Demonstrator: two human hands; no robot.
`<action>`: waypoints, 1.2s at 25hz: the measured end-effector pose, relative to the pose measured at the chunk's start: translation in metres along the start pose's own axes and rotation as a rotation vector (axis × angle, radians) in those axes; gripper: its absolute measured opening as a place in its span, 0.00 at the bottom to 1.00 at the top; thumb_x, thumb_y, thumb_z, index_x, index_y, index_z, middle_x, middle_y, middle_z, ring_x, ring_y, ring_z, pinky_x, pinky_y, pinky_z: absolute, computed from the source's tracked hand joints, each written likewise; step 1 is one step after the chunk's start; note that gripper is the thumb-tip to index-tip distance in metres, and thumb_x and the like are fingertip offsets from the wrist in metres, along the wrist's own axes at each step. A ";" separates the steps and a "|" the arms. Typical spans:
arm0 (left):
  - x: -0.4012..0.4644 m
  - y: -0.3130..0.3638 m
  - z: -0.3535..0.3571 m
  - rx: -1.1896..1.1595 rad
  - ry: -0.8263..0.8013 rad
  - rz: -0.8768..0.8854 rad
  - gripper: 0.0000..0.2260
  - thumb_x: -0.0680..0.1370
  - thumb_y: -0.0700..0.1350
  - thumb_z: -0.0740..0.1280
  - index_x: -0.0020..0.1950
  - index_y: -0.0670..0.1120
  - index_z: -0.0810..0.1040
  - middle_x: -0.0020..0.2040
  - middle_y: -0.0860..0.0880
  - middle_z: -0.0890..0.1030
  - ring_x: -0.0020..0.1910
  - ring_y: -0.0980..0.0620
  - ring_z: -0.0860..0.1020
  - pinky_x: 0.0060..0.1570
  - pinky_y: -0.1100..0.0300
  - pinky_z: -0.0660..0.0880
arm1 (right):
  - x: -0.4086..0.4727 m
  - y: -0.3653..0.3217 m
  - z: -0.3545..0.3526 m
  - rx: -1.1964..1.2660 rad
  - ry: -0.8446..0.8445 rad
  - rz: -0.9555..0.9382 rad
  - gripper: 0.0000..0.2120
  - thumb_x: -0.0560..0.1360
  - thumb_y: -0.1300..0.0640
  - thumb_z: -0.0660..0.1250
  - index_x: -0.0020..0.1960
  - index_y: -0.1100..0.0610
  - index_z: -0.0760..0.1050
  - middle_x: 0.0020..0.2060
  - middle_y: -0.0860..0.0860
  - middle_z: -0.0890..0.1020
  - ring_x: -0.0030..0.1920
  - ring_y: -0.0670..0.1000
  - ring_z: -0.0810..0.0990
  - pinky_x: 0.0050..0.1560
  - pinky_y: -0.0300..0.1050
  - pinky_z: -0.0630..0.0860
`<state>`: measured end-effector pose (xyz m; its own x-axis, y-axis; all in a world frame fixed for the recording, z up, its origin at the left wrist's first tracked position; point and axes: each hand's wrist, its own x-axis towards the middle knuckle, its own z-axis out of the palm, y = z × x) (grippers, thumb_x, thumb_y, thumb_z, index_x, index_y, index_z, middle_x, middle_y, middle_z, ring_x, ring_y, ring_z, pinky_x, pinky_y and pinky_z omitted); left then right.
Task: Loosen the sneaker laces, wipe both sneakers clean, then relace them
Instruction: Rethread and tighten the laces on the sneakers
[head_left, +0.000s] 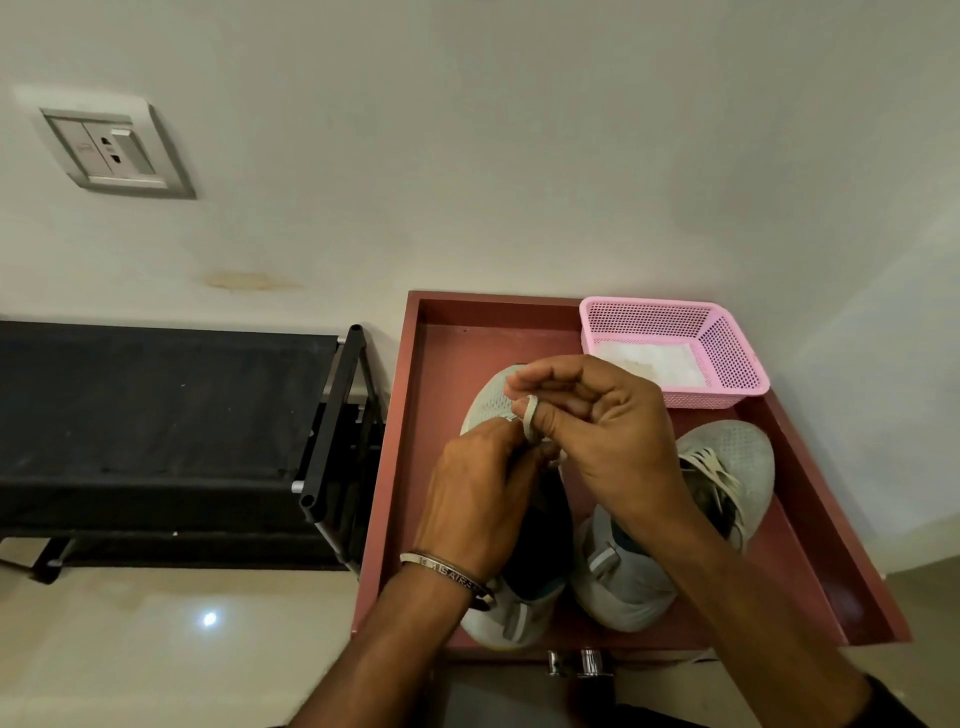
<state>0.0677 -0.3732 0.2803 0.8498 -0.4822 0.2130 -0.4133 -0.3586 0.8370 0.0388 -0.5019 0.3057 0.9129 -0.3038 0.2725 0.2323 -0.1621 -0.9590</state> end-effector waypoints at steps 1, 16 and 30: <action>0.001 0.000 -0.001 -0.060 0.008 -0.065 0.09 0.81 0.48 0.64 0.52 0.47 0.82 0.45 0.52 0.84 0.43 0.56 0.81 0.44 0.54 0.80 | 0.001 0.004 -0.006 -0.084 -0.040 0.022 0.11 0.73 0.68 0.72 0.54 0.59 0.81 0.48 0.52 0.86 0.51 0.49 0.85 0.54 0.44 0.81; 0.010 -0.016 -0.009 -0.500 0.048 -0.336 0.05 0.77 0.43 0.71 0.49 0.48 0.86 0.42 0.51 0.87 0.39 0.61 0.82 0.39 0.66 0.75 | -0.007 0.018 -0.019 -0.291 -0.202 0.092 0.04 0.74 0.61 0.74 0.45 0.53 0.83 0.39 0.48 0.86 0.43 0.49 0.85 0.47 0.49 0.82; 0.002 -0.006 -0.006 0.087 0.198 -0.082 0.07 0.73 0.41 0.72 0.49 0.51 0.80 0.43 0.57 0.81 0.42 0.61 0.79 0.42 0.69 0.77 | -0.006 0.030 -0.019 -0.333 -0.260 0.167 0.06 0.78 0.60 0.68 0.48 0.52 0.83 0.43 0.46 0.84 0.45 0.48 0.83 0.47 0.46 0.80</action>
<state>0.0739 -0.3674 0.2782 0.9258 -0.2857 0.2475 -0.3593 -0.4621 0.8108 0.0336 -0.5222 0.2770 0.9926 -0.1120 0.0469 -0.0068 -0.4371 -0.8994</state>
